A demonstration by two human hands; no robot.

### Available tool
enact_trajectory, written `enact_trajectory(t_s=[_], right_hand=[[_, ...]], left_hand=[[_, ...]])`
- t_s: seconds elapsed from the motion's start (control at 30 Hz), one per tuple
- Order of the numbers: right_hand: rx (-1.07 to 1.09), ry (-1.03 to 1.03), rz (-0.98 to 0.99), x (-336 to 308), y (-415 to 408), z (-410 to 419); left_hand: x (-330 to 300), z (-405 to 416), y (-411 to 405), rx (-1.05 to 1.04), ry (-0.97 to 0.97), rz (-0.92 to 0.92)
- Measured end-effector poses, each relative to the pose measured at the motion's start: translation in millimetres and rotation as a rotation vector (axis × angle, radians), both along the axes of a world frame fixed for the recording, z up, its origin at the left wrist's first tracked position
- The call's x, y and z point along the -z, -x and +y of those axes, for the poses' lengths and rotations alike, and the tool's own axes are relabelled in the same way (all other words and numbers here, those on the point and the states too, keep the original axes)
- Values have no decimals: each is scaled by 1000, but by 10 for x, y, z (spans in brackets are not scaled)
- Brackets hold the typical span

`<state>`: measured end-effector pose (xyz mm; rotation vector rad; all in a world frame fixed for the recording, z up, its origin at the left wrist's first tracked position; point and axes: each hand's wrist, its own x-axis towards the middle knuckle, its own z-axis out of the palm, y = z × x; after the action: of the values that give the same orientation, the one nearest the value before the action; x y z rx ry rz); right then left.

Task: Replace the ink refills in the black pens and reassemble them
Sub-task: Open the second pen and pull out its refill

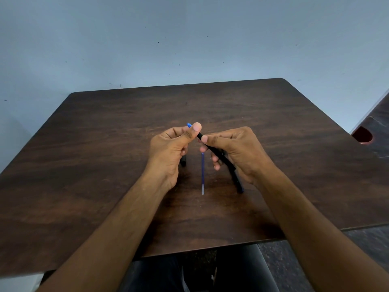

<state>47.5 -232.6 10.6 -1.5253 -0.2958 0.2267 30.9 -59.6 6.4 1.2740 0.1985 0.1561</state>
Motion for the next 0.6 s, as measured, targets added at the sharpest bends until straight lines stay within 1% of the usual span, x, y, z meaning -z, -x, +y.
enact_trajectory(t_s=[0.07,0.13,0.2,0.3,0.47,0.6], right_hand=[[14,-1,-5,7,-8,2],[34,-8,-3,19,-16,4],[44,-16,8,33,-22,12],[32,-43,26,36,-18,31],[27,-43,30,22,-9,35],[44,-30,30,17,6,31]], left_hand=[[-1,11,16,66,8,-7],[-17,29,37,176,5,-23],[-40,56,45,214,-13,-50],[-79,80,46,168,-23,-61],[-76,54,5,37,45,-23],[-63,52,-12,30,30,6]])
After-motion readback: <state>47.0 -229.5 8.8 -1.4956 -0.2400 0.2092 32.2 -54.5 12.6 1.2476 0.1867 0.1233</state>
